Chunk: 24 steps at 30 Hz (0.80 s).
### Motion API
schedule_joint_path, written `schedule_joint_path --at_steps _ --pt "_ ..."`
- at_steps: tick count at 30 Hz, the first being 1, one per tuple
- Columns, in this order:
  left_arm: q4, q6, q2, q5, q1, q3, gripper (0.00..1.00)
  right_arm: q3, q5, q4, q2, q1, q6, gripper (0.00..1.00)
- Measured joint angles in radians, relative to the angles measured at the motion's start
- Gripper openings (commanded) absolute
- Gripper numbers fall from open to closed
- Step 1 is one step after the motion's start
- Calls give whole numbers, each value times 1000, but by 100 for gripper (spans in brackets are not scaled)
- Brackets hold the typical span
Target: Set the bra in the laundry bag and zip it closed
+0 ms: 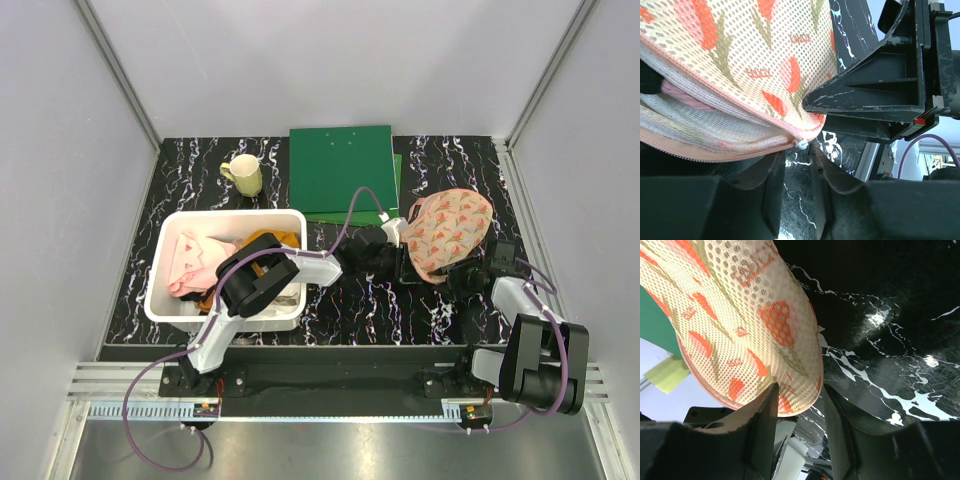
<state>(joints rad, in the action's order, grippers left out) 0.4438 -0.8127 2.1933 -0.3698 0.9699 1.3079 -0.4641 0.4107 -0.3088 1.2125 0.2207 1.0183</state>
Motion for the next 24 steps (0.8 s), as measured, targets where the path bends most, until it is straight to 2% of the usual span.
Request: schedule_joint_path --at_steps 5,9,13,16,18,20,21,24 --pt "4 -8 0 0 0 0 17 -2 0 1 8 0 0 47" --pt "12 -25 0 0 -3 0 0 -2 0 6 18 0 0 47" --pt "20 -32 0 0 -3 0 0 -2 0 22 31 0 1 45" --pt "21 -31 0 0 -4 0 0 -2 -1 38 38 0 8 35" --pt "26 -31 0 0 -4 -5 0 -1 -2 54 42 0 18 18" --pt "33 -34 0 2 -4 -19 0 0 -9 63 45 0 27 11" --pt "37 -34 -2 8 -4 -39 0 2 -13 67 45 0 35 2" --pt "34 -34 -3 13 -3 -58 0 11 -25 73 45 -4 34 0"
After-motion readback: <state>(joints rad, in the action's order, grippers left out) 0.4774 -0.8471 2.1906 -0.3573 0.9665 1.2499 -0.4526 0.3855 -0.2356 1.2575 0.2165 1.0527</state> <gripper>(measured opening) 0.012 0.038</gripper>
